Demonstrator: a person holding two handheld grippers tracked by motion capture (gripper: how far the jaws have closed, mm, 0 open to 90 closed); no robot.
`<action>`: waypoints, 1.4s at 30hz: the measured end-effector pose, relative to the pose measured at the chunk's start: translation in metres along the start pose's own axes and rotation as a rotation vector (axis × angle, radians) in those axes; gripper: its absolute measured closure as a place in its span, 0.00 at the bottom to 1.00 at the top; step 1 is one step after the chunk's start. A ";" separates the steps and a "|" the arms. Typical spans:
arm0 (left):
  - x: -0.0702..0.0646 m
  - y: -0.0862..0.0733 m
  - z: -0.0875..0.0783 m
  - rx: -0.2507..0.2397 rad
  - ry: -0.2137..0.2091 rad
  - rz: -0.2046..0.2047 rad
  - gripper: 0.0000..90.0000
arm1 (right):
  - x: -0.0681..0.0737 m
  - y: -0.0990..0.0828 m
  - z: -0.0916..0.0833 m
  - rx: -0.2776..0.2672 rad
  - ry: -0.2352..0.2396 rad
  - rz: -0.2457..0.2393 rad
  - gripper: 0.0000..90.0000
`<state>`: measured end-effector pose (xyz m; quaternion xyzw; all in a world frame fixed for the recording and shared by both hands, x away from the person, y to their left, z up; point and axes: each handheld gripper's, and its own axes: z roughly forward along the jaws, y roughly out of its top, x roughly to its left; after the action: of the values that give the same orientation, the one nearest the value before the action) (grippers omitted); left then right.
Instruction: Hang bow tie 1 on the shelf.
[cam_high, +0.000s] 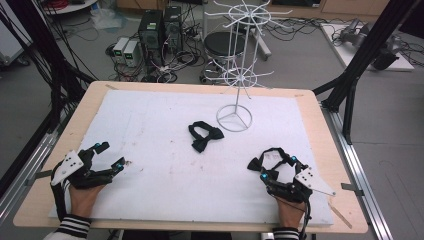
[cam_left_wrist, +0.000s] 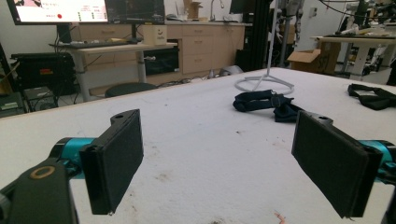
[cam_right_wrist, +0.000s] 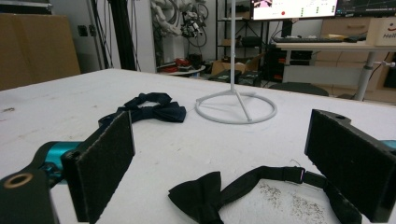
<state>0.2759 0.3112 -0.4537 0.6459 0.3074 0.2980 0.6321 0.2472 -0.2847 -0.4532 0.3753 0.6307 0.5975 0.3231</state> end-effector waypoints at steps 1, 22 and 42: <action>0.000 0.000 0.000 -0.002 -0.001 -0.002 0.19 | 0.000 0.000 0.000 0.000 0.000 0.000 0.08; 0.002 0.000 -0.001 -0.011 -0.001 -0.016 0.19 | -0.001 0.000 -0.001 -0.008 0.004 0.013 0.08; 0.003 0.001 0.000 -0.002 0.003 -0.026 0.18 | -0.004 0.003 -0.002 -0.017 -0.006 0.031 0.08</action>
<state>0.2782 0.3136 -0.4523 0.6406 0.3163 0.2912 0.6363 0.2476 -0.2890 -0.4497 0.3838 0.6188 0.6067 0.3188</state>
